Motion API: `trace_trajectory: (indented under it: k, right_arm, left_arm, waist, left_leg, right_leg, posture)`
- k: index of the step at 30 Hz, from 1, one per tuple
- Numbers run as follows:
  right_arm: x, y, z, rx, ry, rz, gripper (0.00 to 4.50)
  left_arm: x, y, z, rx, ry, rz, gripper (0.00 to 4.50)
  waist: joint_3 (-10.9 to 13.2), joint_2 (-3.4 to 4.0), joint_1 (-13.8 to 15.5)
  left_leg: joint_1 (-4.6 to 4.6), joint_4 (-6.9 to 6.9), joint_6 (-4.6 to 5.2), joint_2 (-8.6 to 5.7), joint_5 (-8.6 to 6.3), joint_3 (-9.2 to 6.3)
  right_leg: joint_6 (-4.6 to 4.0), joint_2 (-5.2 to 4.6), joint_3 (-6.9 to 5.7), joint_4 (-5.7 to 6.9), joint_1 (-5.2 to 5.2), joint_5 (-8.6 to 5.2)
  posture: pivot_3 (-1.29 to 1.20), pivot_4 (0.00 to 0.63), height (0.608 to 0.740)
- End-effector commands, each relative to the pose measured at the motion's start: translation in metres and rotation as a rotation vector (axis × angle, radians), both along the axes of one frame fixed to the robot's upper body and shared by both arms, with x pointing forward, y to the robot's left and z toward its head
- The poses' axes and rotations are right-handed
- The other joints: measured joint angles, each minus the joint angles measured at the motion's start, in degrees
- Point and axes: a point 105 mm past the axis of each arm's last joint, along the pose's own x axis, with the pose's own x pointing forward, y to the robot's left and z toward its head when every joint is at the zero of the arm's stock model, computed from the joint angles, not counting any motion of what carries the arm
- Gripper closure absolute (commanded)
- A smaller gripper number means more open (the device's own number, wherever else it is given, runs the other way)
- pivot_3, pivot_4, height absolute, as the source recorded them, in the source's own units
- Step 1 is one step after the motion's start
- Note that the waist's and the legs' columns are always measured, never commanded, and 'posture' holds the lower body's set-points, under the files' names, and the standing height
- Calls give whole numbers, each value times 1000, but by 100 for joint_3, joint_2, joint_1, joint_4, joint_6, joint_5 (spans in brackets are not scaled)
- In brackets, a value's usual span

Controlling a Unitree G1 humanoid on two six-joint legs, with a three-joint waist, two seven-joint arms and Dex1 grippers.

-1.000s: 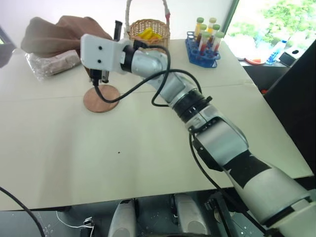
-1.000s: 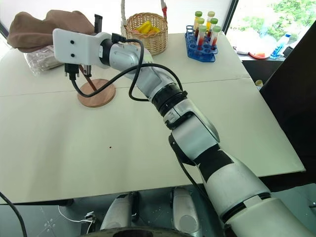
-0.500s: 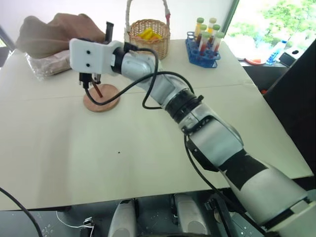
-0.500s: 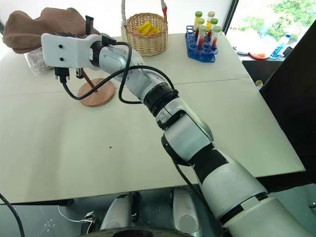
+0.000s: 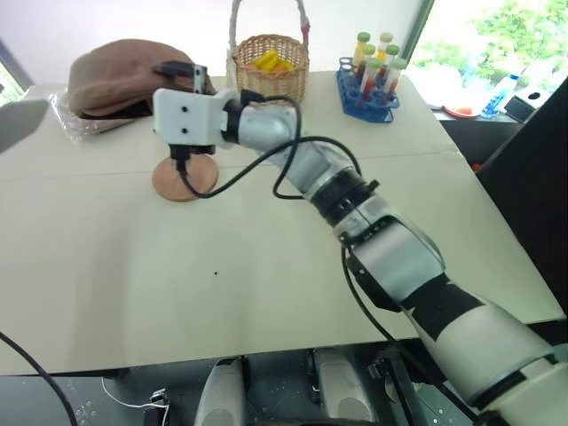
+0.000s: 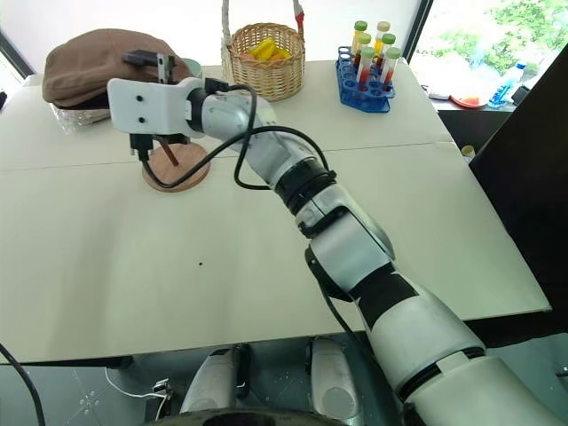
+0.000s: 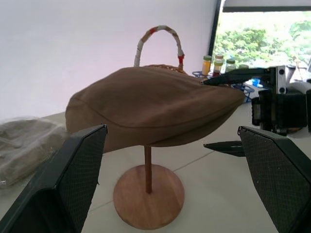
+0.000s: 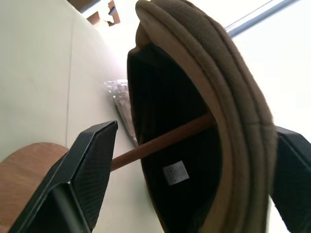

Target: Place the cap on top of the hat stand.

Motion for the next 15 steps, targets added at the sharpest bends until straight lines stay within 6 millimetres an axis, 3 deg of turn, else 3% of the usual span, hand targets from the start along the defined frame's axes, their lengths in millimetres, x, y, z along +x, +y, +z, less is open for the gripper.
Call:
trace_trajectory:
  k: [1,6,9,15]
  right_arm:
    - [-15,-18,32,72,-61,34,26]
    - [-42,-53,68,162,-155,72,26]
    - [-56,-92,78,204,21,115,26]
    - [-47,-163,66,236,549,-4,26]
  left_arm:
    - [0,-15,14,92,-40,-43,0]
    - [8,-31,10,175,-17,-104,0]
    - [19,-35,3,295,-15,-84,0]
    - [23,-45,9,530,-91,-72,0]
  waist:
    - [0,1,7]
    - [3,5,10]
    - [3,4,12]
    - [4,6,130]
  left_leg:
    - [0,1,0,0,0,1]
    - [-1,0,-1,0,1,2]
    - [2,-3,-1,2,1,1]
    - [1,7,0,2,2,11]
  right_leg:
    - [0,0,0,0,-1,0]
    - [1,1,1,2,-4,0]
    - [0,5,0,5,-4,0]
    - [-14,2,2,0,-2,-8]
  posture:
    - [0,150,740]
    - [0,150,740]
    - [0,150,740]
    - [0,150,740]
